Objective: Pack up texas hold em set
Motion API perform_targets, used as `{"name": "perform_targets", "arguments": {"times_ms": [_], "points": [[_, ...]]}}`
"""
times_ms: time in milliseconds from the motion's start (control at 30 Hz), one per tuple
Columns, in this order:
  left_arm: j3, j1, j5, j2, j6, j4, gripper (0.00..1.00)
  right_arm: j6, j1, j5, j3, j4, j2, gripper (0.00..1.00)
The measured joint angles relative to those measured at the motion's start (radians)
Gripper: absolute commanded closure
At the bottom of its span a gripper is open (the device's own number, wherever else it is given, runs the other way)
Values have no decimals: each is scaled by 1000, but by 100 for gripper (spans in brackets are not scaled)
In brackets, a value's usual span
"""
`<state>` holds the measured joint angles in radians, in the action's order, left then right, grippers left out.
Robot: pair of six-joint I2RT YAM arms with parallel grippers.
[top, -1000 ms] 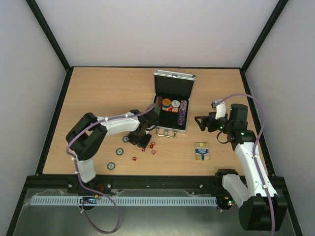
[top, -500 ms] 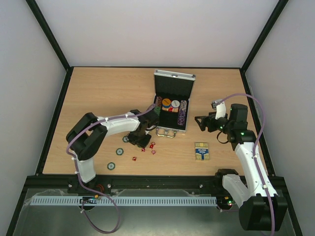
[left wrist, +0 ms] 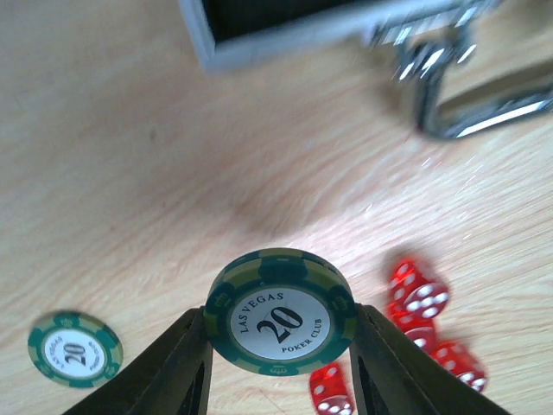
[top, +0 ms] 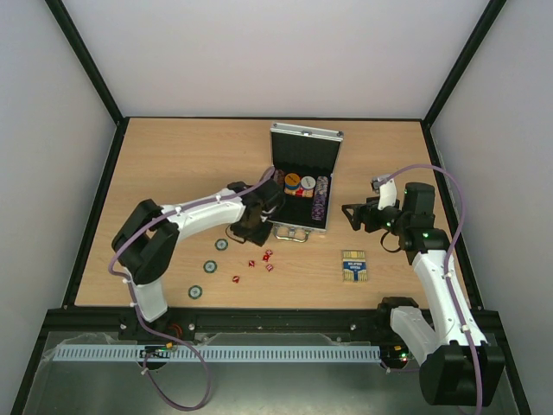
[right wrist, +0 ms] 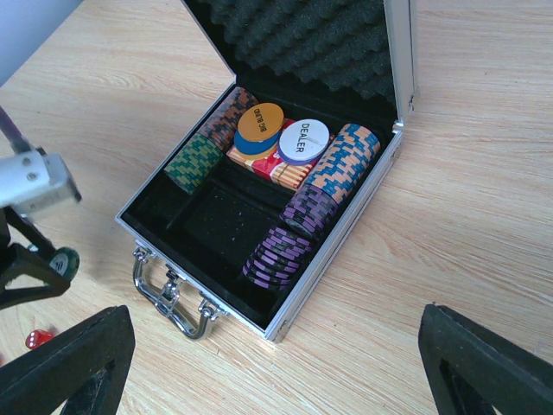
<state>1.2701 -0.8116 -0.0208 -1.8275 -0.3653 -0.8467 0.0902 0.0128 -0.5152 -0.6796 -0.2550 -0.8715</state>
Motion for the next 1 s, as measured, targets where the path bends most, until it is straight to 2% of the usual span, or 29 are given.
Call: {"name": "perform_targets", "arguments": {"times_ms": [567,1000], "points": [[13,0,-118,26,-138,437,68,0,0,0,0,0,0,9],[9,4,-190,-50,-181,534,68,0,0,1,0,0,0,9]]}}
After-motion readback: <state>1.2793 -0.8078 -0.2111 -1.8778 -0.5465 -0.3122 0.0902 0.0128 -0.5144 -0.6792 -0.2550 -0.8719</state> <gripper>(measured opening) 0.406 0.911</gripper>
